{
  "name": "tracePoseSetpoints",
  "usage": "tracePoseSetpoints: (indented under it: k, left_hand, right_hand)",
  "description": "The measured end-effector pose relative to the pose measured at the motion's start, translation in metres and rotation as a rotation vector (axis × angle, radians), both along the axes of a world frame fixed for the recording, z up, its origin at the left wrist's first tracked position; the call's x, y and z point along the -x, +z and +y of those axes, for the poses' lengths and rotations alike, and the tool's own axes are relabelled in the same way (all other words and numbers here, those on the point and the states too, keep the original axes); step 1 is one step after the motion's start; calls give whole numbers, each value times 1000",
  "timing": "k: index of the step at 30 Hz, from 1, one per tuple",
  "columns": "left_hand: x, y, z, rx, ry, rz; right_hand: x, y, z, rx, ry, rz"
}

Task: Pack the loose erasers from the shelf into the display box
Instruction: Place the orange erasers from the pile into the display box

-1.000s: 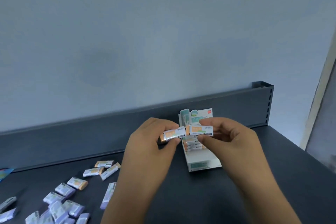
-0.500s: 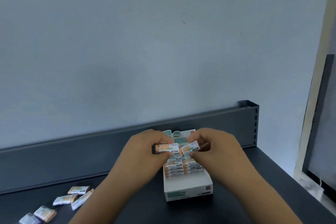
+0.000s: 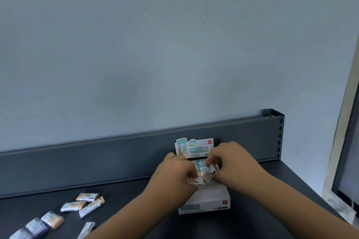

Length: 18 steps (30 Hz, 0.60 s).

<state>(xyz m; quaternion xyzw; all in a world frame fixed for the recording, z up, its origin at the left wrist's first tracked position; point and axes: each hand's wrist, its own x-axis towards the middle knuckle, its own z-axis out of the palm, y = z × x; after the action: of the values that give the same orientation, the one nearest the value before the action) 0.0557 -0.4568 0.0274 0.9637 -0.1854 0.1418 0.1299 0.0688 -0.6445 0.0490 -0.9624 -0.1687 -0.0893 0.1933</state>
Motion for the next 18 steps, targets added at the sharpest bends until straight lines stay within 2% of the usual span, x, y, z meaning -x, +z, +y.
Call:
tracePoseSetpoints:
  k: [7, 11, 18]
  left_hand:
    - [-4, -7, 5, -35, 41, 6]
    - [-4, -9, 5, -41, 28, 37]
    - [-4, -16, 4, -28, 38, -3]
  right_hand:
    - [2, -3, -6, -22, 20, -27]
    - [5, -12, -2, 109, 45, -82]
    - [5, -12, -1, 224, 71, -187]
